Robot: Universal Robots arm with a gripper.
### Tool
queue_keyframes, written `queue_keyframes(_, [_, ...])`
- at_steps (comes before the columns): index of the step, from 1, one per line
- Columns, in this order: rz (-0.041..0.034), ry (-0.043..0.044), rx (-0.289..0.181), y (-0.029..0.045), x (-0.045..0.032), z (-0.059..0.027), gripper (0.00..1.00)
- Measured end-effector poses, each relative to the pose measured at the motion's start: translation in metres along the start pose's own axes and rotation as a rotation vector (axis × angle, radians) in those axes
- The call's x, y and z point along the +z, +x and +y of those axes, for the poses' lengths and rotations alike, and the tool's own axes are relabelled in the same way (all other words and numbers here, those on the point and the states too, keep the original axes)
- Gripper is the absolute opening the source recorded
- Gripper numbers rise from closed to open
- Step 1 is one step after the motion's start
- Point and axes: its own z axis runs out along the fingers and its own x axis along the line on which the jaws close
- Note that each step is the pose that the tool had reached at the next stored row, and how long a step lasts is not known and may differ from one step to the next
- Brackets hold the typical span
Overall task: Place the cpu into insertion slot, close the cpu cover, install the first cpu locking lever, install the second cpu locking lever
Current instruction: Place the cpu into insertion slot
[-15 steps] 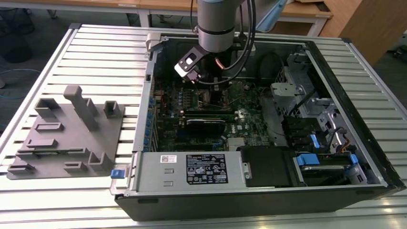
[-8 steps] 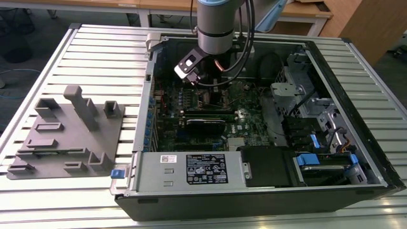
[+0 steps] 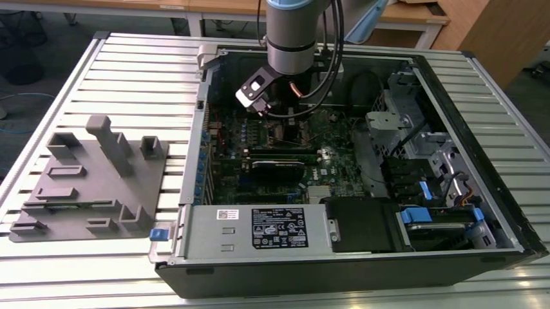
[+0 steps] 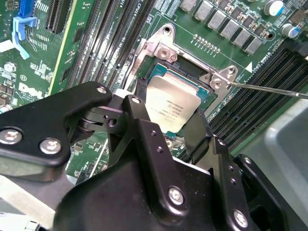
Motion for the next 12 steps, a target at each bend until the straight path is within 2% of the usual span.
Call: queue_keyframes(12, [-0.0002, 0.0003, 0.001, 0.0, 0.0031, 0.0001, 0.54])
